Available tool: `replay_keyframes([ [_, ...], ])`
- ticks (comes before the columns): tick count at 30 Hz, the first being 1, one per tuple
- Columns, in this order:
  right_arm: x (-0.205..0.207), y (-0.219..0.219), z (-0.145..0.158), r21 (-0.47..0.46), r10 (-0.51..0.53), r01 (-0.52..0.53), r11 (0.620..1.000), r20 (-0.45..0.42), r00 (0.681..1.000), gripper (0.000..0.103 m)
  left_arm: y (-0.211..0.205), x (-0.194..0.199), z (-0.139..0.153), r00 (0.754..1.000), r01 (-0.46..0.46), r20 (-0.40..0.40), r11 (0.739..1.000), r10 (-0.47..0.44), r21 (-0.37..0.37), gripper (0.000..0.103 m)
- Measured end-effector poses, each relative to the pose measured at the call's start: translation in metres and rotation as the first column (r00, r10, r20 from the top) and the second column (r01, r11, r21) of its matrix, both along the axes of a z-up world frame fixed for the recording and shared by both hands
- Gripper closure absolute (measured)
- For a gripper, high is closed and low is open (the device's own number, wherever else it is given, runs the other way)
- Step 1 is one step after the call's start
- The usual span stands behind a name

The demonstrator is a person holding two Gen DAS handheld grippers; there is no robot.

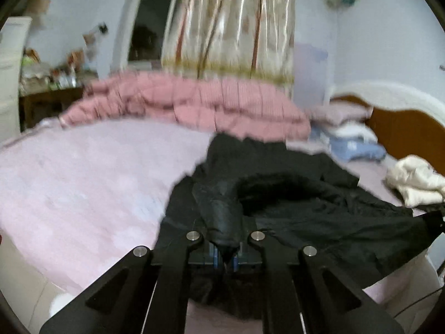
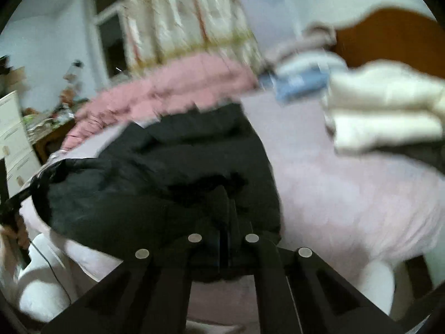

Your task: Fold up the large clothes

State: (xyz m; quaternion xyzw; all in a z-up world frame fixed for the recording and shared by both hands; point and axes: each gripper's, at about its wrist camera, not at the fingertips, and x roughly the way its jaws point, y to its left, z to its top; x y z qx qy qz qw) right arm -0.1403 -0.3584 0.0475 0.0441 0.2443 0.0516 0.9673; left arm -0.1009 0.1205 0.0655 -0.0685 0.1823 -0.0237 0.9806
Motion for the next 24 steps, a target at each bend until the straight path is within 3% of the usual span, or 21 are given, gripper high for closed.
replay_keyframes([
  [2, -0.007, 0.005, 0.015, -0.065, -0.009, 0.012, 0.998, 0.041, 0.999, 0.101, 0.0, -0.012, 0.011, 0.999, -0.006, 0.048, 1.0, 0.006, 0.008, 0.097],
  [5, -0.018, 0.007, 0.04, -0.052, 0.018, -0.01, 0.999, 0.14, 0.99, 0.101, 0.001, -0.029, 0.031, 0.991, -0.017, 0.134, 0.999, 0.013, 0.03, 0.097],
  [7, -0.025, 0.01, 0.052, -0.057, 0.004, 0.008, 0.998, 0.21, 0.978, 0.101, 0.006, -0.036, 0.043, 0.983, -0.018, 0.184, 1.0, 0.017, 0.002, 0.097],
  [10, -0.031, 0.008, 0.053, -0.003, -0.047, 0.049, 0.999, 0.255, 0.966, 0.101, 0.013, -0.039, 0.054, 0.973, 0.001, 0.232, 0.999, 0.011, -0.05, 0.097],
  [12, -0.03, 0.009, 0.048, 0.037, -0.09, 0.084, 0.996, 0.268, 0.959, 0.101, 0.011, -0.037, 0.056, 0.969, -0.001, 0.248, 0.999, 0.011, -0.041, 0.097],
  [18, -0.01, 0.016, 0.038, 0.015, -0.153, 0.155, 0.988, 0.276, 0.949, 0.101, 0.004, -0.013, 0.044, 0.973, -0.059, 0.22, 0.997, 0.067, -0.041, 0.097],
  [24, 0.074, 0.006, 0.069, 0.056, -0.101, 0.088, 0.995, 0.293, 0.951, 0.101, -0.005, 0.067, 0.065, 0.978, -0.144, 0.158, 0.988, 0.134, 0.049, 0.097],
])
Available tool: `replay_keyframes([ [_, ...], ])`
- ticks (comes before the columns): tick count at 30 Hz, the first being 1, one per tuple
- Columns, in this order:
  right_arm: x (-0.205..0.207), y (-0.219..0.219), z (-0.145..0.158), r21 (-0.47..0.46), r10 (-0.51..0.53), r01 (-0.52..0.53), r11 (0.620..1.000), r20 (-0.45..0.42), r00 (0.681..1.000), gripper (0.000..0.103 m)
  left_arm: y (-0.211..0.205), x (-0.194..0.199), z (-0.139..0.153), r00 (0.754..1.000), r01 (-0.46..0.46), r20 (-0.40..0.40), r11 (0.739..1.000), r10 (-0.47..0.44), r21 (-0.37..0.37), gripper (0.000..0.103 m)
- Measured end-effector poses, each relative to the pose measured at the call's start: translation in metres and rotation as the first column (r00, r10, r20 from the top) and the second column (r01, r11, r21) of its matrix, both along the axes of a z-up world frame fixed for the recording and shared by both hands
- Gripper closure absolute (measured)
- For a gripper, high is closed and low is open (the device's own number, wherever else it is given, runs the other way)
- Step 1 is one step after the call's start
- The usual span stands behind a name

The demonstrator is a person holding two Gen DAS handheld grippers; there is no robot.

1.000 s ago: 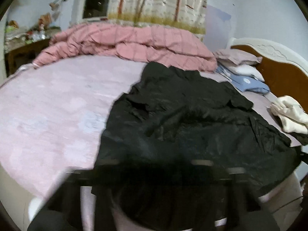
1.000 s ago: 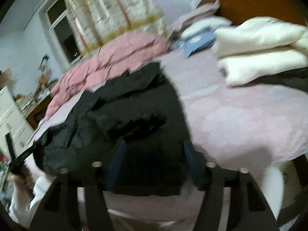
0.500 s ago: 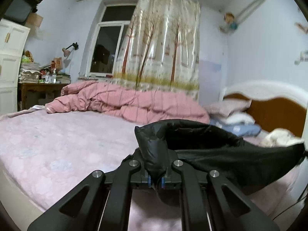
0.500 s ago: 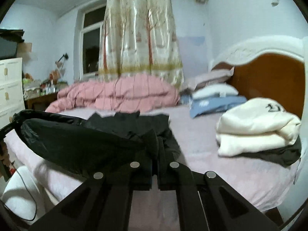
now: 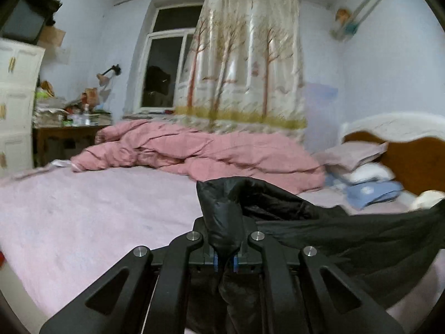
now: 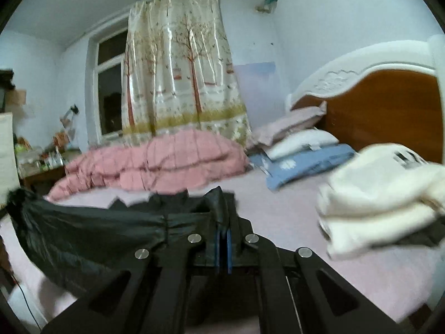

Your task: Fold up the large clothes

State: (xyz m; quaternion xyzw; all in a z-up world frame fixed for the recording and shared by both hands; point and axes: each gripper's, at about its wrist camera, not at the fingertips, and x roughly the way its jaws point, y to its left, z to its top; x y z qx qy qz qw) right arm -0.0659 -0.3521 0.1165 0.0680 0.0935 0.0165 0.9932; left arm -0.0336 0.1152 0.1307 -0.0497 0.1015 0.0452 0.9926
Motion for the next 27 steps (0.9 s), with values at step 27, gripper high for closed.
replay_keyframes([
  [27, 0.181, -0.006, -0.119, -0.139, -0.117, 0.041, 0.989, -0.596, 0.795, 0.083, -0.023, 0.144, -0.131, 0.821, 0.006, -0.559, 0.977, 0.118, 0.215, 0.091],
])
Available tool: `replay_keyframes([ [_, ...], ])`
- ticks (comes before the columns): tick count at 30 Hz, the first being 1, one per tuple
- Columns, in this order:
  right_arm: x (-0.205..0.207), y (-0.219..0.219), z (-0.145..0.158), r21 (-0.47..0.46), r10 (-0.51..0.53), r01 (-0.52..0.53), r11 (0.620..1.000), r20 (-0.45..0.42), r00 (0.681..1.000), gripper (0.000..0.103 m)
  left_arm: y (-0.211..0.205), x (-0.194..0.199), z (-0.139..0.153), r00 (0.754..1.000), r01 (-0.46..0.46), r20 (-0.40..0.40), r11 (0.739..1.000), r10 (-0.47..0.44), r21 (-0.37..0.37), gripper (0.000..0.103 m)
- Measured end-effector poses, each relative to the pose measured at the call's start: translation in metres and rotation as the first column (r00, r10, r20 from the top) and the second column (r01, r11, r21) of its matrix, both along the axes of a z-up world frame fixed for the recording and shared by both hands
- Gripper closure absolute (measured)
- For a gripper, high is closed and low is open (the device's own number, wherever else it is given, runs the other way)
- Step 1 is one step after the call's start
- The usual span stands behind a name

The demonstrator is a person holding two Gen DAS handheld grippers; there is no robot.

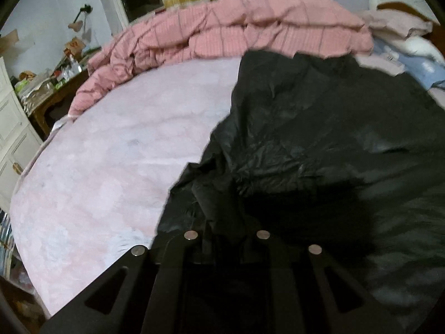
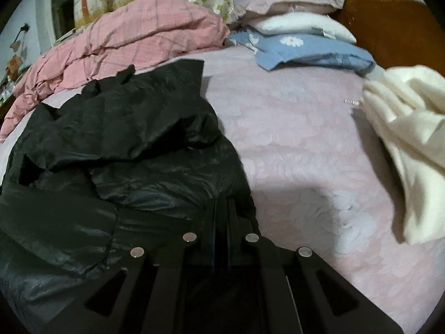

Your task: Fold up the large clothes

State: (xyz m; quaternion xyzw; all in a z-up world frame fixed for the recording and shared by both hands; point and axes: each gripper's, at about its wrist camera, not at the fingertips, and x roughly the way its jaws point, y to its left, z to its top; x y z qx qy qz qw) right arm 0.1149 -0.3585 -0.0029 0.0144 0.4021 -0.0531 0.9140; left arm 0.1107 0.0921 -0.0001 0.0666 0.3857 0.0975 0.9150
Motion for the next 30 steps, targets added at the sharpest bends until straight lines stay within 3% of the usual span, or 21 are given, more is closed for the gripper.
replay_keyframes([
  [1, -0.01, -0.001, 0.008, -0.02, -0.008, 0.009, 1.0, 0.026, 1.0, 0.063, 0.003, -0.012, 0.01, 0.999, 0.003, 0.038, 1.0, -0.003, -0.012, 0.089],
  [2, -0.024, -0.003, 0.019, -0.028, -0.014, 0.017, 0.999, 0.079, 0.997, 0.05, 0.007, -0.026, 0.019, 0.997, 0.004, 0.073, 1.0, -0.001, -0.029, 0.078],
  [3, -0.038, -0.005, 0.028, -0.022, -0.02, 0.023, 0.999, 0.129, 0.991, 0.029, 0.011, -0.037, 0.027, 0.996, 0.008, 0.094, 0.999, -0.003, -0.047, 0.072],
  [4, -0.051, -0.008, 0.036, -0.012, -0.026, 0.029, 1.0, 0.171, 0.985, 0.026, 0.015, -0.052, 0.035, 0.993, 0.015, 0.119, 0.997, -0.007, -0.072, 0.064],
  [8, -0.097, -0.015, 0.056, 0.082, -0.017, -0.001, 0.997, 0.221, 0.975, 0.026, 0.02, -0.098, 0.053, 0.985, 0.028, 0.171, 0.994, -0.009, -0.108, 0.049],
  [12, -0.138, -0.014, 0.057, 0.154, -0.007, -0.028, 0.988, 0.22, 0.975, 0.026, 0.014, -0.137, 0.054, 0.985, 0.046, 0.174, 0.986, -0.017, -0.163, 0.045],
  [15, -0.16, -0.007, 0.044, 0.249, -0.011, -0.04, 0.968, 0.199, 0.98, 0.026, 0.006, -0.157, 0.043, 0.986, 0.081, 0.166, 0.956, -0.034, -0.283, 0.044],
  [18, -0.171, 0.003, 0.027, 0.392, 0.014, -0.081, 0.916, 0.171, 0.985, 0.026, -0.01, -0.169, 0.032, 0.975, 0.144, 0.209, 0.922, -0.071, -0.36, 0.044],
  [20, -0.173, 0.012, 0.015, 0.487, 0.039, -0.117, 0.866, 0.167, 0.985, 0.026, -0.02, -0.173, 0.027, 0.968, 0.185, 0.231, 0.889, -0.093, -0.418, 0.04],
  [22, -0.17, 0.019, 0.006, 0.554, 0.046, -0.124, 0.823, 0.153, 0.987, 0.026, -0.021, -0.167, 0.019, 0.975, 0.147, 0.218, 0.857, -0.042, -0.494, 0.031],
  [23, -0.168, 0.022, 0.002, 0.571, 0.024, -0.105, 0.814, 0.146, 0.989, 0.026, -0.018, -0.163, 0.014, 0.98, 0.114, 0.201, 0.834, -0.004, -0.54, 0.029],
  [25, -0.164, 0.025, -0.001, 0.554, -0.054, -0.024, 0.832, 0.125, 0.991, 0.026, -0.006, -0.156, -0.001, 0.985, 0.015, 0.142, 0.767, 0.099, -0.642, 0.029],
  [26, -0.163, 0.025, -0.003, 0.554, -0.093, 0.014, 0.832, 0.114, 0.989, 0.023, -0.003, -0.155, -0.006, 0.981, -0.024, 0.127, 0.75, 0.144, -0.661, 0.029],
  [27, -0.161, 0.023, -0.008, 0.58, -0.118, 0.038, 0.814, 0.1, 0.988, 0.017, 0.002, -0.155, -0.011, 0.977, -0.053, 0.118, 0.735, 0.178, -0.676, 0.028],
  [30, -0.156, 0.014, -0.016, 0.64, -0.147, 0.061, 0.766, 0.083, 0.986, 0.016, 0.015, -0.155, -0.016, 0.97, -0.073, 0.107, 0.677, 0.219, -0.732, 0.026],
])
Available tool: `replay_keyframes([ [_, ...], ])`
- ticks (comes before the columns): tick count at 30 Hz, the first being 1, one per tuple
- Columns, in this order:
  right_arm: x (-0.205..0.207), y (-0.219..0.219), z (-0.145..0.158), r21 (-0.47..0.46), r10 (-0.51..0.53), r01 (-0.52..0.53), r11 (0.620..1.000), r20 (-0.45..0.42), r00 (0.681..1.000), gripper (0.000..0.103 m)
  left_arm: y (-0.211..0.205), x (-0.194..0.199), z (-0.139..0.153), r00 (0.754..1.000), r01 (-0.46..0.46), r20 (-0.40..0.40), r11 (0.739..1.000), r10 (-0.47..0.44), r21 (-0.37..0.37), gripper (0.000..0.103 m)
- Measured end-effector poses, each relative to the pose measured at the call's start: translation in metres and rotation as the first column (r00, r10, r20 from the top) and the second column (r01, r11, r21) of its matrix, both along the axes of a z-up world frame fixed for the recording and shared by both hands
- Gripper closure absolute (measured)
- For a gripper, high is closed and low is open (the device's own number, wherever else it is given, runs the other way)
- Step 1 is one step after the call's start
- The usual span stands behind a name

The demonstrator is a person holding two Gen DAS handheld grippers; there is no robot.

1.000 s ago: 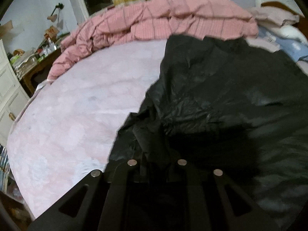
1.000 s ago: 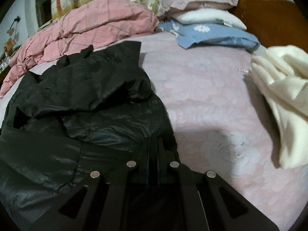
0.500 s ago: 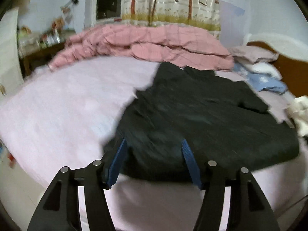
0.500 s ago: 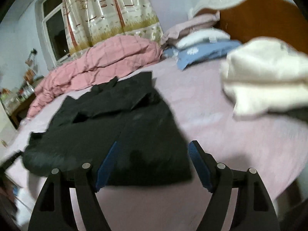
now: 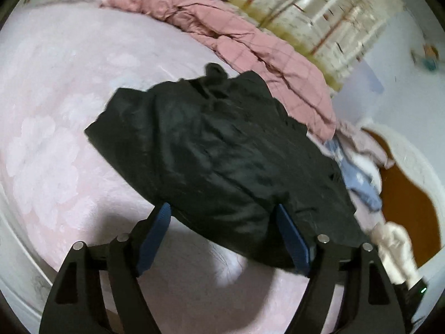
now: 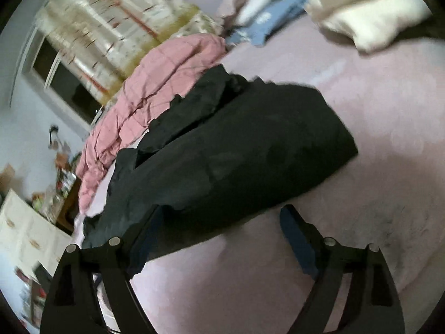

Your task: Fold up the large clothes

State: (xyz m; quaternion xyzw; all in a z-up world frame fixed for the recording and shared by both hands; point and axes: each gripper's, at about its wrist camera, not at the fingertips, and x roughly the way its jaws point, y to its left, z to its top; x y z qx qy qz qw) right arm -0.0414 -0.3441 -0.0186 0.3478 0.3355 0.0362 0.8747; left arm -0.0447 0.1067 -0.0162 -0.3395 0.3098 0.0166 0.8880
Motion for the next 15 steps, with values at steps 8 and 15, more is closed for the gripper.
replay_keyframes([
  [8, 0.02, -0.018, -0.005, 0.123, 0.0, -0.001, 0.992, 0.015, 1.0, 0.015, 0.014, -0.021, -0.01, 0.993, -0.113, 0.021, 0.974, 0.12, -0.194, 0.013],
  [15, 0.033, -0.003, -0.004, -0.032, 0.061, -0.061, 0.998, -0.017, 0.998, 0.065, 0.029, 0.038, -0.022, 0.999, -0.034, -0.038, 0.975, 0.026, -0.219, 0.082],
])
